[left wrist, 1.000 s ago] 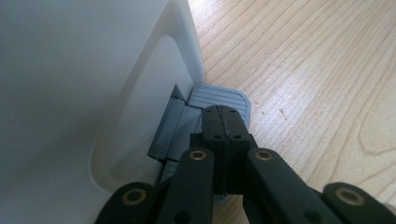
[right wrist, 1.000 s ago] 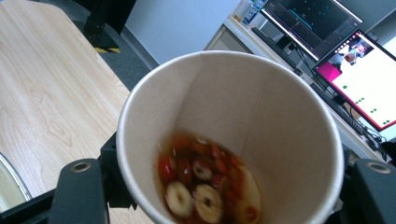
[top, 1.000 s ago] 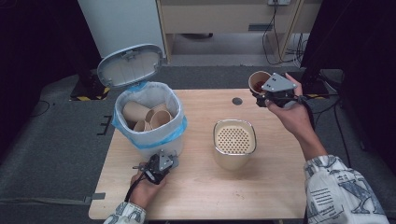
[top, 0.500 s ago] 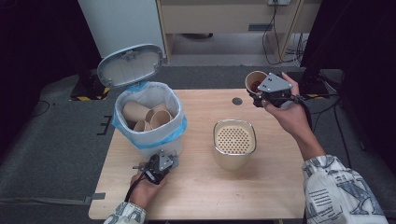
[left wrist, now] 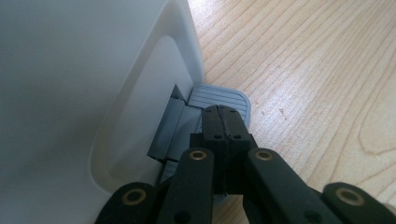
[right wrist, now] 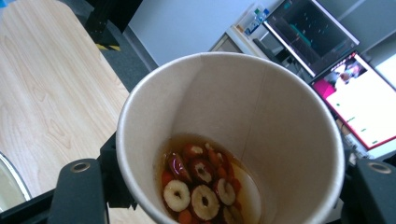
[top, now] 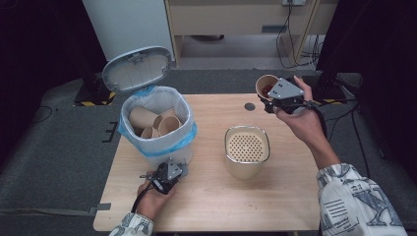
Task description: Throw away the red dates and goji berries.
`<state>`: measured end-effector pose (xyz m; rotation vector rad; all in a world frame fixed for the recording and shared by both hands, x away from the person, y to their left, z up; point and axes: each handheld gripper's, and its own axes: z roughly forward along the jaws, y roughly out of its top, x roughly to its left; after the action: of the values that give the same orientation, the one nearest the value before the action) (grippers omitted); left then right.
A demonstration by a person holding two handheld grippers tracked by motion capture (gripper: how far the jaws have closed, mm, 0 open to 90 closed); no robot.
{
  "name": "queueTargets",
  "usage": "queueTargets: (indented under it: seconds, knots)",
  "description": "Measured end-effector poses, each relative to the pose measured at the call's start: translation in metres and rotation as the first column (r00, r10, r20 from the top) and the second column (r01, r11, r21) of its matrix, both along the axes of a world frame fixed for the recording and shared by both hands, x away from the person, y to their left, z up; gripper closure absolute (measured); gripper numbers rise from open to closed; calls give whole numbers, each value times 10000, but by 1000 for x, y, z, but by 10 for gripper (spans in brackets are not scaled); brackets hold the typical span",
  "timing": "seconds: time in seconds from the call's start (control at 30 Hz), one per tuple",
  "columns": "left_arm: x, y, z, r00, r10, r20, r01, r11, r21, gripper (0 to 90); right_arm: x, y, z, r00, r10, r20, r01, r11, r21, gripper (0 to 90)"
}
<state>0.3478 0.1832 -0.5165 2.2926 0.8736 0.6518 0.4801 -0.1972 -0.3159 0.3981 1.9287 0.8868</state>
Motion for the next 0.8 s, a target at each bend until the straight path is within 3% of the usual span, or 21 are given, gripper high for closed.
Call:
queueTargets:
  seconds: [0.17,0.4,0.8]
  knots:
    - [0,0,0,10000,3,-1,-3,10000,3,899,-5,3,3,9980,386,491,-362,9981,-489,294]
    - [0,0,0,10000,5,13,-5,10000,-2,899,-12,4,2,9876,1016,1200,-880,9897,-1132,294]
    - [0,0,0,10000,6,11,-6,10000,1,899,-13,5,2,9861,1061,1281,-894,9875,-1296,292]
